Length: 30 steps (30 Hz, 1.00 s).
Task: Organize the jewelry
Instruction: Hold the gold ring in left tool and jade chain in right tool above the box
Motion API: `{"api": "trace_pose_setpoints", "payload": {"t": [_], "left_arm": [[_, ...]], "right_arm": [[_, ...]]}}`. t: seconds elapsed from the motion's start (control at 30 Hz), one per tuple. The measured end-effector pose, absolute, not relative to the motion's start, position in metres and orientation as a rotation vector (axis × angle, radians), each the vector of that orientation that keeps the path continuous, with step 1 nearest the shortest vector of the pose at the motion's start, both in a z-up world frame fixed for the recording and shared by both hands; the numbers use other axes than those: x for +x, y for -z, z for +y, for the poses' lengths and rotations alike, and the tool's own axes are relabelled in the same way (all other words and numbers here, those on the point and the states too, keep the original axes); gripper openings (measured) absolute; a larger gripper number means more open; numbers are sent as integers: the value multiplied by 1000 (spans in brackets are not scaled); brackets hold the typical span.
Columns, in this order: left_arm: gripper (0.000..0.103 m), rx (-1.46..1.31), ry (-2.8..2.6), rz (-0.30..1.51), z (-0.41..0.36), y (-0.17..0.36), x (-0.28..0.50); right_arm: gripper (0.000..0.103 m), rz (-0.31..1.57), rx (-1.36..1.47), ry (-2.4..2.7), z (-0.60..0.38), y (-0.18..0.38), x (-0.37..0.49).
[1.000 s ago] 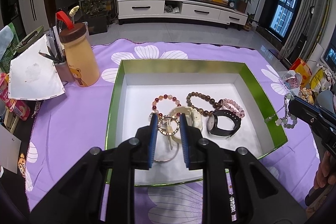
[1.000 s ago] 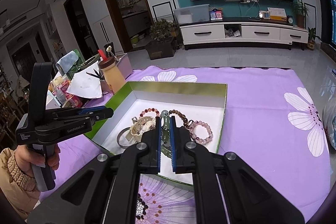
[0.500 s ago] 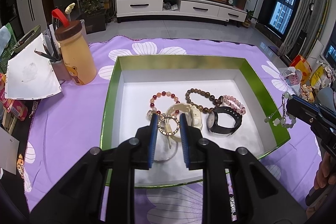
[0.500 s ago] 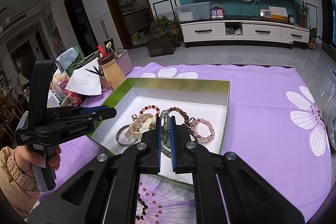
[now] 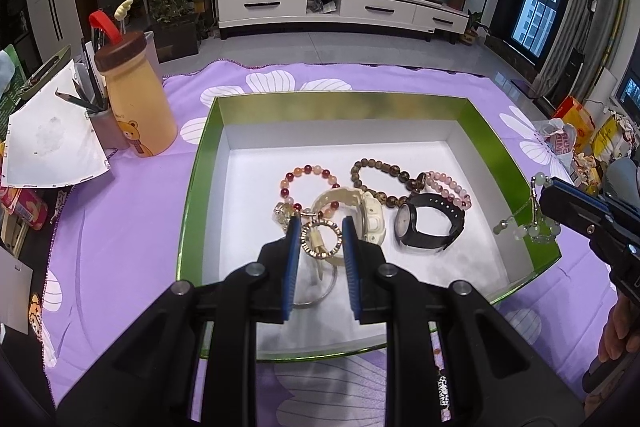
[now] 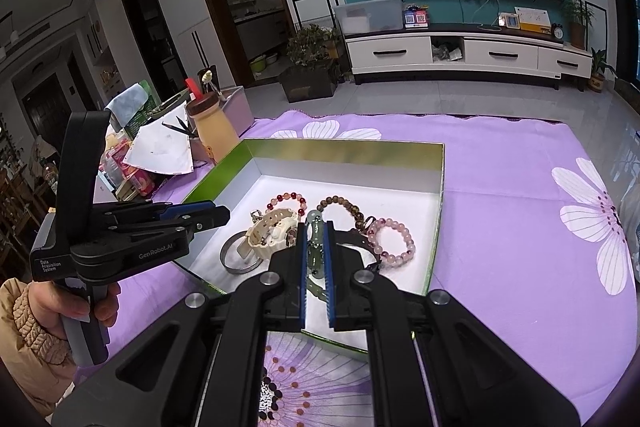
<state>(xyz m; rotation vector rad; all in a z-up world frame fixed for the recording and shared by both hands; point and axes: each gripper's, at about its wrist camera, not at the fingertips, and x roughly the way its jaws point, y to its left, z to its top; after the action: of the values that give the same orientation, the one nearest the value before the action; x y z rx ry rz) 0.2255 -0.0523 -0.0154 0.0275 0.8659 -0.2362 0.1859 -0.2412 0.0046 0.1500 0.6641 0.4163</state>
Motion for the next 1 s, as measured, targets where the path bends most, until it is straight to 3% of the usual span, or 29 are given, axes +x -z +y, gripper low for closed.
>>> {"api": "trace_pose_setpoints", "payload": {"t": [1.0], "left_arm": [[21,73,244,887,-61,25,232]], "right_arm": [[7,702,133,-430,-233,7,193]]}}
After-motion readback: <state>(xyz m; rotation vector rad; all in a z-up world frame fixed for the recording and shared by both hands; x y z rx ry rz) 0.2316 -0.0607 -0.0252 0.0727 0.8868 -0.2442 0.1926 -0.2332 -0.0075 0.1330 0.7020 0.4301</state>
